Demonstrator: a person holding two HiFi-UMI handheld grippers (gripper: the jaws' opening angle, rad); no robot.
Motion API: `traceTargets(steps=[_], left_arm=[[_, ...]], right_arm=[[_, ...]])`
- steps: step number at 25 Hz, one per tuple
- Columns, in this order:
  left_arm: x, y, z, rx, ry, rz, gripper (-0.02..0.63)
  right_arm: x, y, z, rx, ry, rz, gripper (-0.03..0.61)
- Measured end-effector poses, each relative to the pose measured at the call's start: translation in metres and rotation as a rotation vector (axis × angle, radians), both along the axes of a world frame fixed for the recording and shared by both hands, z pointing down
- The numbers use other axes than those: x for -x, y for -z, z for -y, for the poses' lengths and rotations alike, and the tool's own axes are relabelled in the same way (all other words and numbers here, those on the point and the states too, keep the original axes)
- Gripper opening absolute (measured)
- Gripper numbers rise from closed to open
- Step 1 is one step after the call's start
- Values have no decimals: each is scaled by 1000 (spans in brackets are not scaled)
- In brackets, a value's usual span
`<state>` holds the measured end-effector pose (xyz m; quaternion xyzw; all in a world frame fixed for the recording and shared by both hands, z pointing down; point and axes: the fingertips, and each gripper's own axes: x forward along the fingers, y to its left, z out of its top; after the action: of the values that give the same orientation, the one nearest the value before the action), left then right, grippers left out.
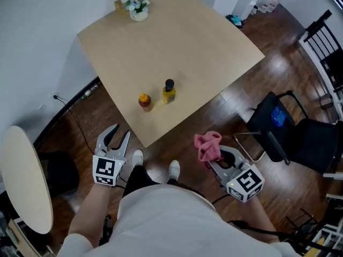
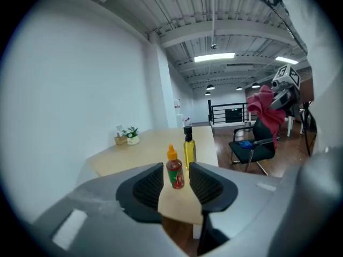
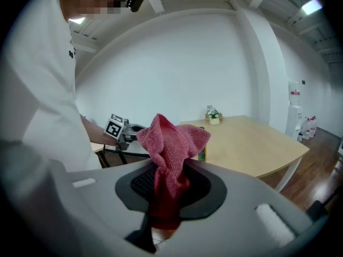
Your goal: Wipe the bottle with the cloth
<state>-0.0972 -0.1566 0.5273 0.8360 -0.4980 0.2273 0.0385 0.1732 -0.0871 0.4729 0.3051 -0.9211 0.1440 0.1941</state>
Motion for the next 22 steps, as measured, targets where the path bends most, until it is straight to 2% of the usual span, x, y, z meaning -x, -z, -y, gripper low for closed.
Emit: traceTargets(steps=[4, 8, 12, 15, 22], left_arm=[[3, 5, -80, 92, 73, -31, 160], [4, 17, -141, 142, 87, -64, 158], [6, 33, -172, 109, 104, -125, 150], [9, 49, -194, 72, 79, -168, 150], [49, 72, -263, 17, 28, -292, 150]], right_arm=[[2, -20, -11, 18, 101, 6, 89], [19, -15, -27, 9, 134, 37, 89], [31, -6, -58, -10, 134, 49, 89], [40, 2, -86, -28, 123, 42, 89], [74, 22, -178, -57, 39, 53, 89]])
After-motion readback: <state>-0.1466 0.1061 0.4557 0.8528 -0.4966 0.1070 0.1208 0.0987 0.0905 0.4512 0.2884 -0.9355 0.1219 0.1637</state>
